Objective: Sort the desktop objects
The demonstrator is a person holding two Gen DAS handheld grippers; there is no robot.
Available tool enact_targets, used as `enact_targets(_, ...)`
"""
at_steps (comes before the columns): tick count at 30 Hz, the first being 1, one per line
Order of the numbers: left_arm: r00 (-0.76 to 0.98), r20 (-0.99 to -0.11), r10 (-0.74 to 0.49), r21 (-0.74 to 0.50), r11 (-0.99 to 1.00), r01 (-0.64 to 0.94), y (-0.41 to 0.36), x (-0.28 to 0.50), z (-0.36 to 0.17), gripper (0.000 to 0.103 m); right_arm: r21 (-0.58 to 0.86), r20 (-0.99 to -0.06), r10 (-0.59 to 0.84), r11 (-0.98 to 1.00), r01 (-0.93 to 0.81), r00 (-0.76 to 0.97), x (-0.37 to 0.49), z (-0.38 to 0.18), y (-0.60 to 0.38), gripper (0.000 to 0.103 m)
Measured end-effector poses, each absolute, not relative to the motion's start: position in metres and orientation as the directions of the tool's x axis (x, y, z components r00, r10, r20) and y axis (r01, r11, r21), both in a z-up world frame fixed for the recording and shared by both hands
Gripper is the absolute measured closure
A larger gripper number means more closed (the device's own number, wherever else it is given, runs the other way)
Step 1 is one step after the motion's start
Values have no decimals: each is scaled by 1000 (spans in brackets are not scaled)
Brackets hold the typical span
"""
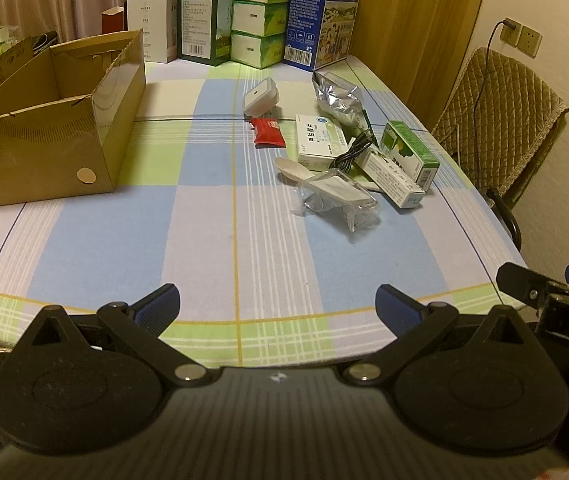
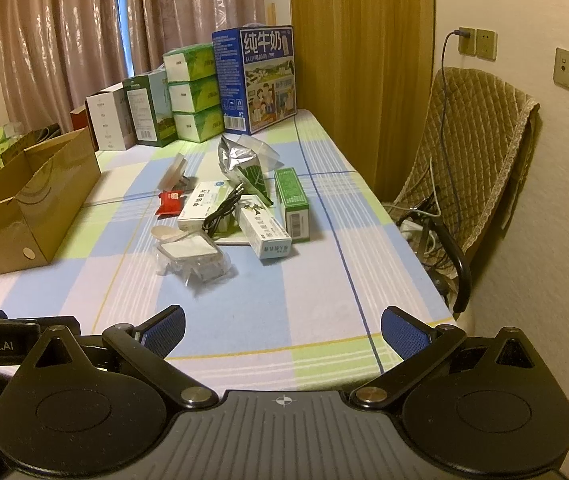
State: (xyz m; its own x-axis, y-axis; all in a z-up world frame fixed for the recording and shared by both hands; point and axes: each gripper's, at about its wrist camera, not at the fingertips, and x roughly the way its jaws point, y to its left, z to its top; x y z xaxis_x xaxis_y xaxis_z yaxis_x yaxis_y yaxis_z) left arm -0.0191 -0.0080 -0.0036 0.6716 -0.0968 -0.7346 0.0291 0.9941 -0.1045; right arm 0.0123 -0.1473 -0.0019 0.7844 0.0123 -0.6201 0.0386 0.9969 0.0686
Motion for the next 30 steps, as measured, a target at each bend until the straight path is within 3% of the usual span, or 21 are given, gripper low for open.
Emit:
enact_targets(17, 649, -745, -153, -122, 988, 92, -11, 2, -9, 1, 53, -643, 13, 998, 28, 766, 22, -10, -150, 2)
enact_targets(30, 654, -720, -231, -102, 968, 229, -19, 55, -24, 1, 44, -637, 49, 999, -27, 770, 69, -15, -162, 2)
